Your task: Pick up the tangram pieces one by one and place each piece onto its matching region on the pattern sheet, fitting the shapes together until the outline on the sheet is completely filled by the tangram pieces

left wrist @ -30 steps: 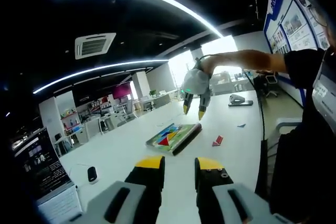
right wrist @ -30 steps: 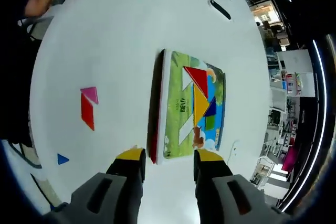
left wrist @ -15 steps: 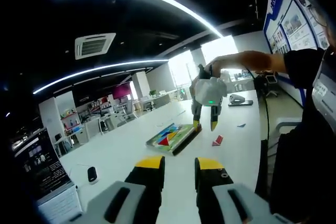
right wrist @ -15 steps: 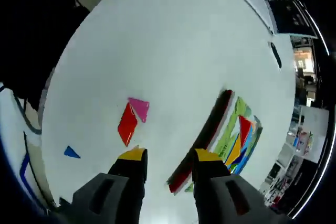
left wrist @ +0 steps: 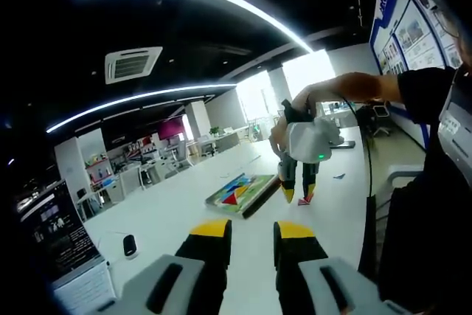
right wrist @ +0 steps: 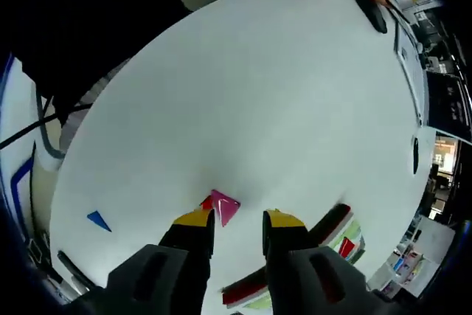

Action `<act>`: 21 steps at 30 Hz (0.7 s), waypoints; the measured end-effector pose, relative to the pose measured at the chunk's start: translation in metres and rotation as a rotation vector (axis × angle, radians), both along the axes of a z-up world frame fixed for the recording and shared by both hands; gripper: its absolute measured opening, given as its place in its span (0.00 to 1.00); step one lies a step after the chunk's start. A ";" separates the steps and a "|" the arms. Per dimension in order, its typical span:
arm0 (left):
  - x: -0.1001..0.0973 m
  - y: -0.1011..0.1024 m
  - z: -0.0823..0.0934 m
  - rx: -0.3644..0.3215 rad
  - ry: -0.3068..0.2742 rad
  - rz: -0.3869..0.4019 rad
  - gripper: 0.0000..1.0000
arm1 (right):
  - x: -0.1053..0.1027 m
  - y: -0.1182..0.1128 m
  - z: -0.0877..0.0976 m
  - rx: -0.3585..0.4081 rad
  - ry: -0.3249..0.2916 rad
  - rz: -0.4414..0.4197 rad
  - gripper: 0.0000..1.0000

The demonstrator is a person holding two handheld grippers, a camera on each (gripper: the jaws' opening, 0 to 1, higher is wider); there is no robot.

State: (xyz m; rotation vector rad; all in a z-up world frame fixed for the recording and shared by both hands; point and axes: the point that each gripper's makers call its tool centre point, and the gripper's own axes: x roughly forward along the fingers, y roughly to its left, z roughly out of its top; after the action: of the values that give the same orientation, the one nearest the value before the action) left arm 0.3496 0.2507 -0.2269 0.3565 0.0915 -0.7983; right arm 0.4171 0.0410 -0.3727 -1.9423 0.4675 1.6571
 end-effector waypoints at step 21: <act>0.000 0.001 0.001 0.003 -0.003 0.000 0.25 | -0.005 -0.003 -0.005 -0.058 0.009 0.065 0.18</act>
State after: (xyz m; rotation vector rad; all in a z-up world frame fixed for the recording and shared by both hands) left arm 0.3493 0.2516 -0.2260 0.3605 0.0894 -0.7978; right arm 0.4124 0.0379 -0.3778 -2.0122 0.4651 1.7105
